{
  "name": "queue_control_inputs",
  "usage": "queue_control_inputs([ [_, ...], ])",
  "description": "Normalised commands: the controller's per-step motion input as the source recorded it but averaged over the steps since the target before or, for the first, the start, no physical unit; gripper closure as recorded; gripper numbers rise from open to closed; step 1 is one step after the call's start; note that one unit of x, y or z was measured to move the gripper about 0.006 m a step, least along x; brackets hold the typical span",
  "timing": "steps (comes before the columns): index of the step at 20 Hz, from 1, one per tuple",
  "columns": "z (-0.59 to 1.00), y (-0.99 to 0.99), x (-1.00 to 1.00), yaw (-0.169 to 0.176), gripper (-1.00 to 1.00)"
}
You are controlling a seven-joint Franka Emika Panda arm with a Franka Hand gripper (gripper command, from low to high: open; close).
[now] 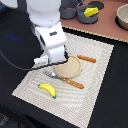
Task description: Interact with the objects in diverse but meaningful ways.
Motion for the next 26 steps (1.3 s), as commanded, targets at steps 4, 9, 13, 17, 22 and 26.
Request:
queue_control_inputs([
  [4, 0.06, -0.44, 0.42, -0.188, -1.00],
  [9, 0.01, -0.46, 0.53, -0.175, -1.00],
  [13, 0.00, -0.48, 0.70, -0.144, -1.00],
  [17, 0.00, -0.46, 0.78, -0.133, -1.00],
  [22, -0.08, -0.38, 0.58, -0.118, -1.00],
  [26, -0.26, -0.32, 0.13, -0.055, -1.00],
])
